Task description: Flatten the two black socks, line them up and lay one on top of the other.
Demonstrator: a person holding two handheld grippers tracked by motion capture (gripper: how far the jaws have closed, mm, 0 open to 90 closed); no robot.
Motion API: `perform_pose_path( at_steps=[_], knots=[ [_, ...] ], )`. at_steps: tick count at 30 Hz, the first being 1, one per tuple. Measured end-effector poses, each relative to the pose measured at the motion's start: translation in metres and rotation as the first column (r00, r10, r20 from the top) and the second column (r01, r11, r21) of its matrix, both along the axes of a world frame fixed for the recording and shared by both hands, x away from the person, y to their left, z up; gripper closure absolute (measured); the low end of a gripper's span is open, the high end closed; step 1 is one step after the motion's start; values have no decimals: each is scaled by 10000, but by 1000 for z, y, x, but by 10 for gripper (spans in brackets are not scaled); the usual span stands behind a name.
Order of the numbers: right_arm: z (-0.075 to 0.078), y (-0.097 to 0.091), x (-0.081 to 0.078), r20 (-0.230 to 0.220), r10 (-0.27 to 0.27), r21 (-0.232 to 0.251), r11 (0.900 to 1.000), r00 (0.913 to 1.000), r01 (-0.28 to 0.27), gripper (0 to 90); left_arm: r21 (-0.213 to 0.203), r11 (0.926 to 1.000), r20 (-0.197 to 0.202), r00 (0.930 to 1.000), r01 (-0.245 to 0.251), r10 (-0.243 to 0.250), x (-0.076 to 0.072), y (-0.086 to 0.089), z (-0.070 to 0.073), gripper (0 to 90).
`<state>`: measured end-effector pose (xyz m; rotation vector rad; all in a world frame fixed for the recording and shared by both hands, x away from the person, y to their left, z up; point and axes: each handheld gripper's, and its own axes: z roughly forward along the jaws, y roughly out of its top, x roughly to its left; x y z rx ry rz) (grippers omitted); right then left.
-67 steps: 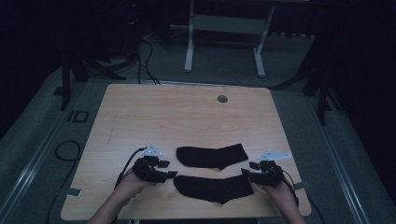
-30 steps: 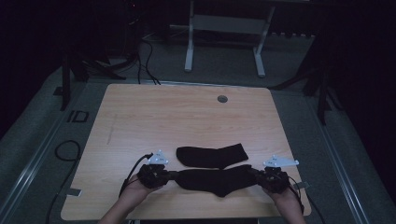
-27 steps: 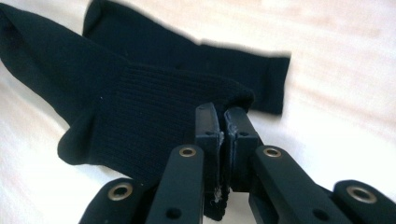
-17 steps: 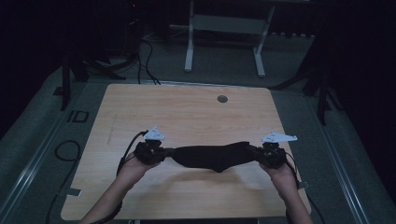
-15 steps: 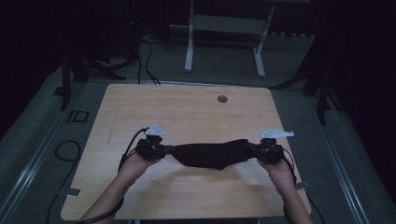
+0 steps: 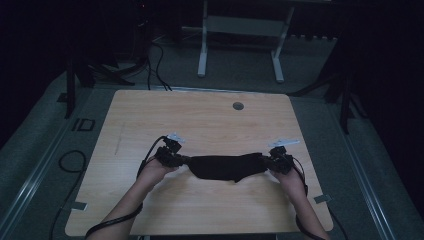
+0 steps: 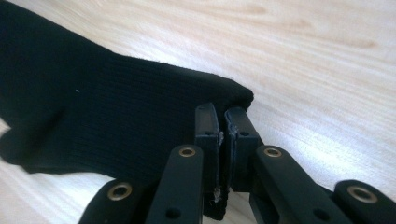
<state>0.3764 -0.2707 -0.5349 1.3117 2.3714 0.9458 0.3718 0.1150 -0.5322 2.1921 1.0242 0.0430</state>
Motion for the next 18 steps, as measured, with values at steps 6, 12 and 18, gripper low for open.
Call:
perform_pose_path(
  at_steps=[6,12,18],
  knots=[
    [-8,0,3,-178,-95,-4,10000,9998,95,845,95,9998,-190,9996,-183,185,6,-1,-11,879],
    [-12,0,2,-78,-131,66,9999,9999,132,830,153,9994,-270,9991,-311,315,11,-1,-21,877],
    [-12,0,1,-58,-146,73,9999,9999,147,807,337,9988,-33,9993,-361,363,12,-3,-21,875]
  ],
)
